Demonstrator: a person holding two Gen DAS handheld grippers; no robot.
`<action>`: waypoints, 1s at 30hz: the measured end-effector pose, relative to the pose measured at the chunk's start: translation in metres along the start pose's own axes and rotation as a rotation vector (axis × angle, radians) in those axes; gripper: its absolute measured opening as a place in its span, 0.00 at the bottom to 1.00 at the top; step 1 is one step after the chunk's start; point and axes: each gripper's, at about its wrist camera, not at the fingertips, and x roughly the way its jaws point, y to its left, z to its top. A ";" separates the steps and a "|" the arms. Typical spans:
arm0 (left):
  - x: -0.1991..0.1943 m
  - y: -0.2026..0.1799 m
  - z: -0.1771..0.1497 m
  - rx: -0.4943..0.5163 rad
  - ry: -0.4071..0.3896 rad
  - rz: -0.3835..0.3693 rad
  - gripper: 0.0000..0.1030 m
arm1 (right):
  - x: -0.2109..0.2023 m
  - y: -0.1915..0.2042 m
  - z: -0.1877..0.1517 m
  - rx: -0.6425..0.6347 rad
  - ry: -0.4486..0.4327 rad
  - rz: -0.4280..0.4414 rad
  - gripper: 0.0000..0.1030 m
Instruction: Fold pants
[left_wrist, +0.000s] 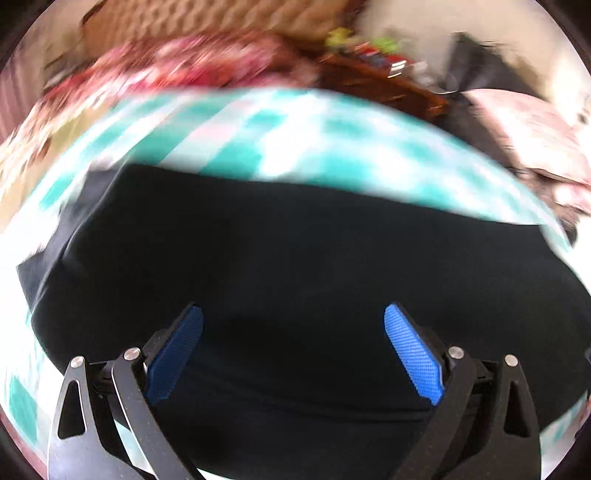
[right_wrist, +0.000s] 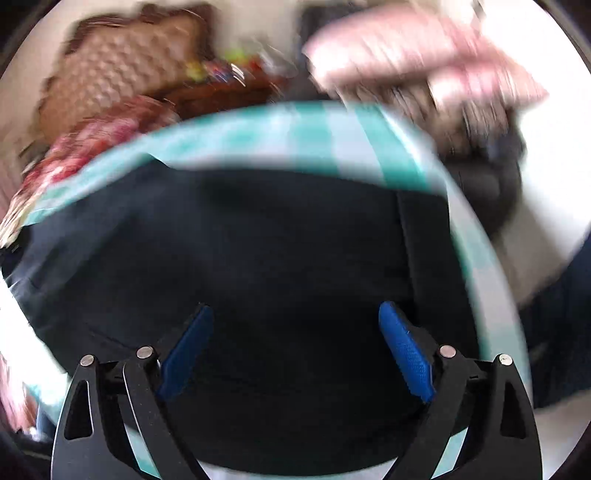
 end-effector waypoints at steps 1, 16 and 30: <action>0.001 0.012 -0.002 0.006 -0.029 -0.057 0.96 | 0.000 0.000 -0.001 0.000 0.009 -0.006 0.86; -0.070 0.209 -0.054 -0.763 -0.286 -0.407 0.94 | -0.042 0.123 0.056 -0.147 -0.135 0.146 0.85; -0.008 0.198 0.024 -0.660 -0.171 -0.369 0.92 | -0.044 0.318 0.054 -0.432 -0.103 0.468 0.86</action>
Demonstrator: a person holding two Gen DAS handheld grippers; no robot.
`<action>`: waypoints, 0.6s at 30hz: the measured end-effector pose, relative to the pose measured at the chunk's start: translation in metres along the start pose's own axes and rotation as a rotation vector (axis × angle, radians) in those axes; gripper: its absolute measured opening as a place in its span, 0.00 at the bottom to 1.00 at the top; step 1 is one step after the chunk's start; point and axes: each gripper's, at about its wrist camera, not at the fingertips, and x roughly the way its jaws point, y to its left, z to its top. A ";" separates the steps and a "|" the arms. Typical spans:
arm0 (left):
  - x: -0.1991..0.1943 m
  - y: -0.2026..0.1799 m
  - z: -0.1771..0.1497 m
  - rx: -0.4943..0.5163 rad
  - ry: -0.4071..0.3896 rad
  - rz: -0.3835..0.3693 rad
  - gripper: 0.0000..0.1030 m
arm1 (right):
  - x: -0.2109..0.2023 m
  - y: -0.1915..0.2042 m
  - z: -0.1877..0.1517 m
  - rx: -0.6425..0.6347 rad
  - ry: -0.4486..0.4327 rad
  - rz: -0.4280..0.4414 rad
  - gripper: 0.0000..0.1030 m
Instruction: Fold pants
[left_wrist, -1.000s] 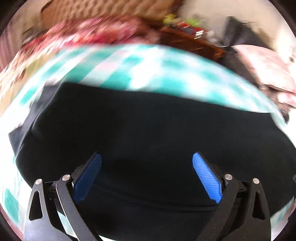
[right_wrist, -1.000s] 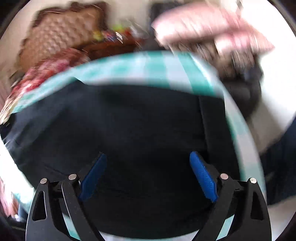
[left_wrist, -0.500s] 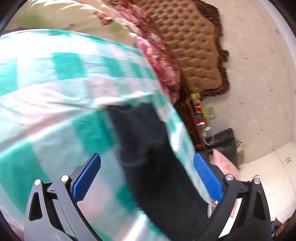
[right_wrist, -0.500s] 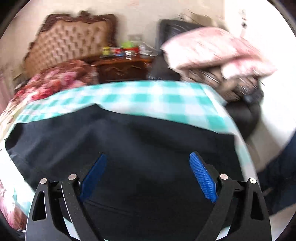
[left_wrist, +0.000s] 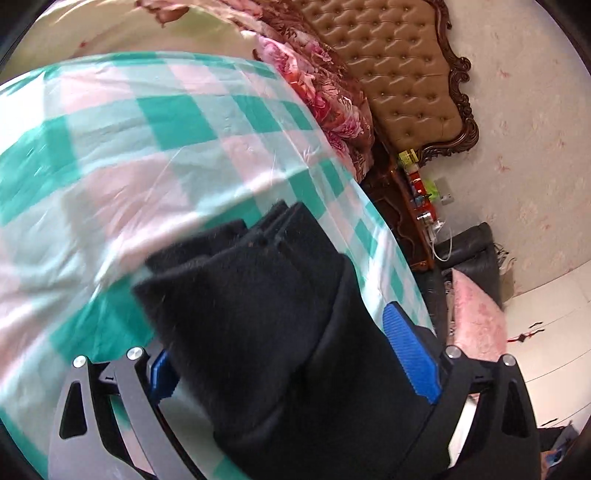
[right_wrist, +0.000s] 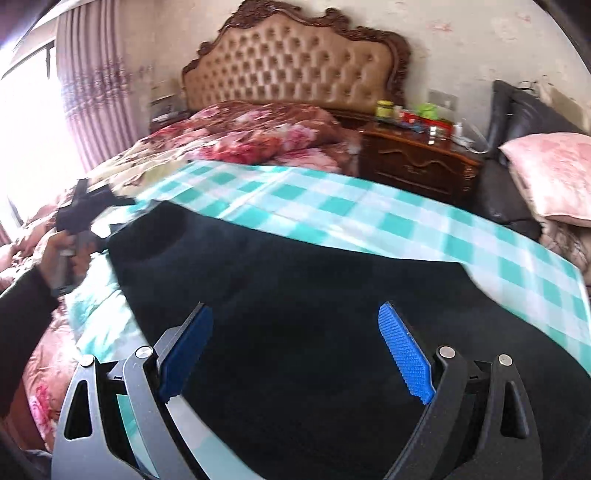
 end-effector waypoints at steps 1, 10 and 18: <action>0.003 -0.002 0.001 0.010 -0.002 0.007 0.90 | 0.003 0.005 0.000 -0.007 0.008 0.008 0.86; -0.028 -0.024 -0.025 0.149 -0.143 0.034 0.16 | 0.025 0.007 0.012 0.090 0.100 0.116 0.86; -0.056 -0.182 -0.157 0.893 -0.404 0.171 0.16 | 0.073 -0.056 0.063 0.626 0.198 0.432 0.86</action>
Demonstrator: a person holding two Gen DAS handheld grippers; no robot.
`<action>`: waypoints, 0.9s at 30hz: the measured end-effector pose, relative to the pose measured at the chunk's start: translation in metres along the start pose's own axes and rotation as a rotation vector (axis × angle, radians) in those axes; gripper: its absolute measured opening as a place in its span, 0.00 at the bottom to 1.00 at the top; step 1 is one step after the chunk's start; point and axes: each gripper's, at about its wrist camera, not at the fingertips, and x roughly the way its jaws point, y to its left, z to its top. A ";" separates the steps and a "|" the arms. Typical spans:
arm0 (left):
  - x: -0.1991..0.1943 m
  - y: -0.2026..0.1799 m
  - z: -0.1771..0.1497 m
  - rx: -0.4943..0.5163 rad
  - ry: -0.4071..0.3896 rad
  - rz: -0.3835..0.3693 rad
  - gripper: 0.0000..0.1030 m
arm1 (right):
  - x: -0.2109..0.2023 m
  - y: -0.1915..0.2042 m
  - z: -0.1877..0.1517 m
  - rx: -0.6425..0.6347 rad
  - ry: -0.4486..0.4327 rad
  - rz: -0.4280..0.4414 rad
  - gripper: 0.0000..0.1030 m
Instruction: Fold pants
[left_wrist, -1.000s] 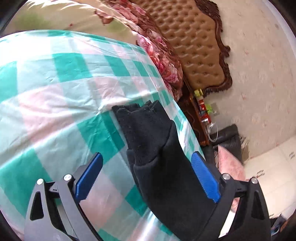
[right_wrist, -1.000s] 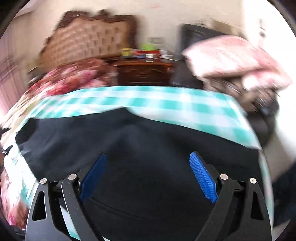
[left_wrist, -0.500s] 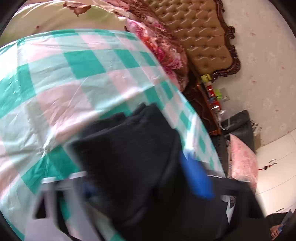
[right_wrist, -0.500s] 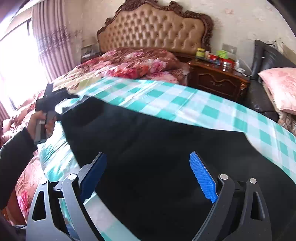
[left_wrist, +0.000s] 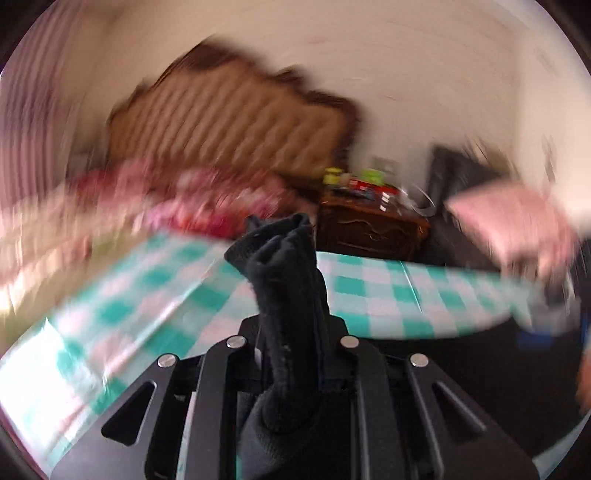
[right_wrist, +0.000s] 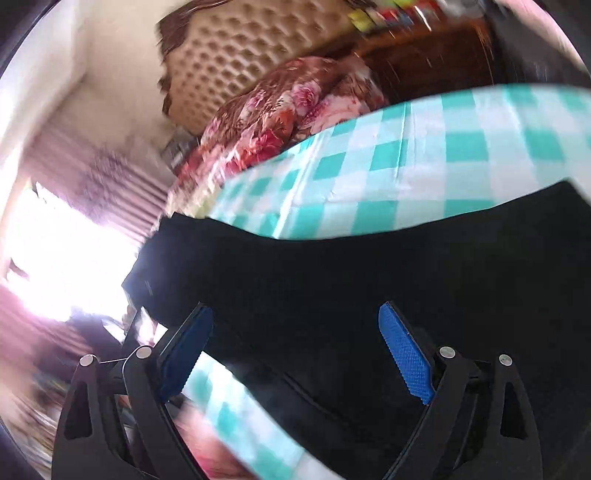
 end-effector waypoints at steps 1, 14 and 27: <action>-0.004 -0.021 -0.006 0.072 -0.014 0.009 0.16 | 0.005 -0.001 0.006 0.038 0.030 0.045 0.86; 0.004 -0.147 -0.105 0.702 -0.086 0.190 0.16 | 0.094 0.044 -0.004 0.124 0.321 0.124 0.86; -0.064 -0.138 -0.138 0.829 -0.190 0.145 0.99 | 0.112 0.035 -0.029 0.026 0.327 0.025 0.19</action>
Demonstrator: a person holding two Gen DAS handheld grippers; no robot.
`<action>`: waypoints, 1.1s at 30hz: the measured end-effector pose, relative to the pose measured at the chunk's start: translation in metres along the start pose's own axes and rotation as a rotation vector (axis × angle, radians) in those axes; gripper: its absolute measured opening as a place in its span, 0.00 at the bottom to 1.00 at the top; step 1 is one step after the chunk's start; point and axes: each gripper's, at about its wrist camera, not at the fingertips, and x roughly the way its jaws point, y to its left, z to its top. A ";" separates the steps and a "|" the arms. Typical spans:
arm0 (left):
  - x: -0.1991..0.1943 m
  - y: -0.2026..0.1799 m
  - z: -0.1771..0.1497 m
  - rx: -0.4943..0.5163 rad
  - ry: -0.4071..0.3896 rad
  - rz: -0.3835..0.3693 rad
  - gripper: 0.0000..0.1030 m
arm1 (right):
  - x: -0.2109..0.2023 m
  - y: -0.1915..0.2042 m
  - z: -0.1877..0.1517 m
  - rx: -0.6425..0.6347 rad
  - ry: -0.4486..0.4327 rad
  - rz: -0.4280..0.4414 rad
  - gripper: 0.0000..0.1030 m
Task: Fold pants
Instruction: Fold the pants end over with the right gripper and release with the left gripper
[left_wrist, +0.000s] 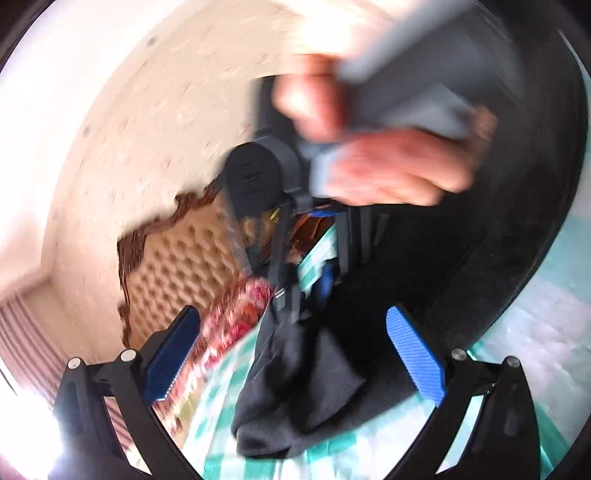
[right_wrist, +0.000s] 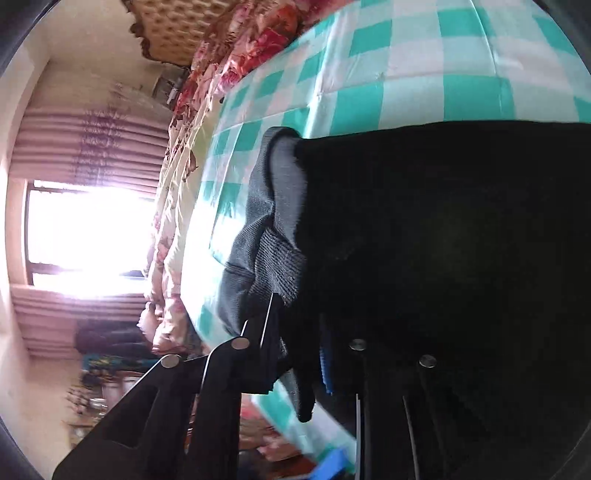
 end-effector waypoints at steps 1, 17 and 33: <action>-0.001 0.009 -0.002 -0.047 0.019 0.000 0.99 | 0.000 0.000 -0.002 -0.007 -0.008 0.002 0.18; 0.046 0.225 -0.066 -1.171 0.223 -0.389 0.98 | -0.140 0.064 -0.038 -0.336 -0.274 -0.037 0.16; 0.097 0.038 0.037 -0.580 0.514 -0.603 0.98 | -0.201 -0.187 -0.111 0.141 -0.379 -0.059 0.16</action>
